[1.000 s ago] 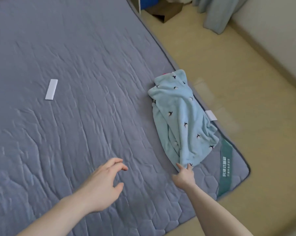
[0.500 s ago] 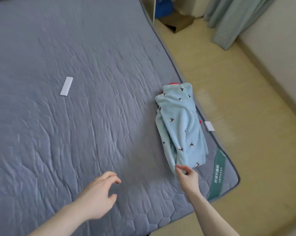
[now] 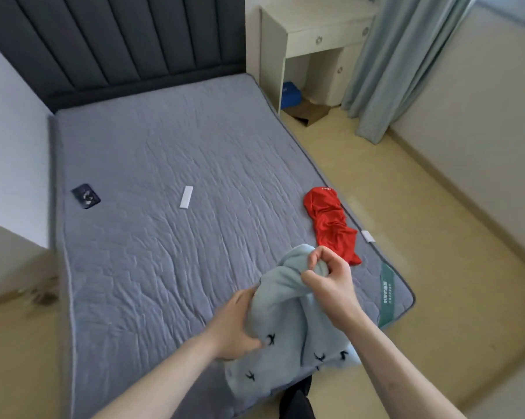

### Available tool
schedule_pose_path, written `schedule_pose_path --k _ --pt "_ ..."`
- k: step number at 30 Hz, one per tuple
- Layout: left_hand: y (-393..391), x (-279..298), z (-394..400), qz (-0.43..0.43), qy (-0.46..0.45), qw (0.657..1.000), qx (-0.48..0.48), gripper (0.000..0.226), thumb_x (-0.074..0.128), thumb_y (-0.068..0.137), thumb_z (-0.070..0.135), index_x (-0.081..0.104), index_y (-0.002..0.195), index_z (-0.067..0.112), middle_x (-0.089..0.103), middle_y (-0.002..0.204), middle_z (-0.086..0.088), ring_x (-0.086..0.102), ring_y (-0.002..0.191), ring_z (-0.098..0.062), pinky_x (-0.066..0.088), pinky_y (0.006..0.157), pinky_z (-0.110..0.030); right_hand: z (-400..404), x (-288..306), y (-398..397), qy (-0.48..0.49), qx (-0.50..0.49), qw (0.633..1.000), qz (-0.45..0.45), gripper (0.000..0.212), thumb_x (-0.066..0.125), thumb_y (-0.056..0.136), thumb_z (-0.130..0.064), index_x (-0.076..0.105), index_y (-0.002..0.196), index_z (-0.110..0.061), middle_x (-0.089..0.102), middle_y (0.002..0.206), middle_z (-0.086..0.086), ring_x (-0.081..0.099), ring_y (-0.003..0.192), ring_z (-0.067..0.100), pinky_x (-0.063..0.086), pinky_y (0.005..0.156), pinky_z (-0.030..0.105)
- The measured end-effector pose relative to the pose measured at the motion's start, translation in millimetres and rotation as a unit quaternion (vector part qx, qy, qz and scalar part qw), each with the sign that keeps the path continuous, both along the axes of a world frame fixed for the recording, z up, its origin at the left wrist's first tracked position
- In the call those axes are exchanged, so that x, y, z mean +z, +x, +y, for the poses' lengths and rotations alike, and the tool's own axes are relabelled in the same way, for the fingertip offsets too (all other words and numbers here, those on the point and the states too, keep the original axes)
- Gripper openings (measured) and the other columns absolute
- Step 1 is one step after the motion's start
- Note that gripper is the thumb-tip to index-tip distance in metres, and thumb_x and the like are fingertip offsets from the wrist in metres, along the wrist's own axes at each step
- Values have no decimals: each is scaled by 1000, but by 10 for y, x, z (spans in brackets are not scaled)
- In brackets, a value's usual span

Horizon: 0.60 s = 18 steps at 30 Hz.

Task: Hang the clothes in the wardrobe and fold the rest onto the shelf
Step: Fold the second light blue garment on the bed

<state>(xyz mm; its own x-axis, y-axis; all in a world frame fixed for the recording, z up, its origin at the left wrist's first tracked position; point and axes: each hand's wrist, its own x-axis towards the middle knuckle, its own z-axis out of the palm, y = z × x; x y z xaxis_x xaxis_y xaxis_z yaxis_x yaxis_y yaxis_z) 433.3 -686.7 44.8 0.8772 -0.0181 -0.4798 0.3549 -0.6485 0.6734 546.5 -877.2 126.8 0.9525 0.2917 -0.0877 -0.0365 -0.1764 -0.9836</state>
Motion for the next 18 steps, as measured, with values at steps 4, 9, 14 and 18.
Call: schedule_pose_path --k 4,9,14,18 --pt "-646 59 224 -18 -28 998 54 50 76 79 55 55 124 50 66 126 23 63 116 -4 51 93 -31 276 263 -567 35 -17 999 -19 13 55 64 -2 50 73 -10 41 66 -8 35 64 8 30 56 18" --pt "-1100 316 717 -77 25 985 149 43 64 70 74 57 83 34 68 75 12 64 73 -13 54 68 -42 338 313 -829 36 -143 989 5 13 62 78 -3 59 81 -15 61 81 -3 55 78 12 48 74 32" --pt "-1198 885 1111 -196 89 963 165 27 62 78 62 60 87 37 60 79 13 62 77 -17 49 65 -41 366 451 -804 58 -205 976 52 8 74 89 -21 68 84 -22 67 93 5 61 85 22 56 73 41" --pt "-1194 1132 1435 -235 158 946 160 17 63 95 32 73 107 33 59 103 16 64 95 -19 46 72 -34 576 713 -849 74 -179 981 21 14 75 93 -29 71 98 -17 70 101 5 70 89 19 63 77 37"
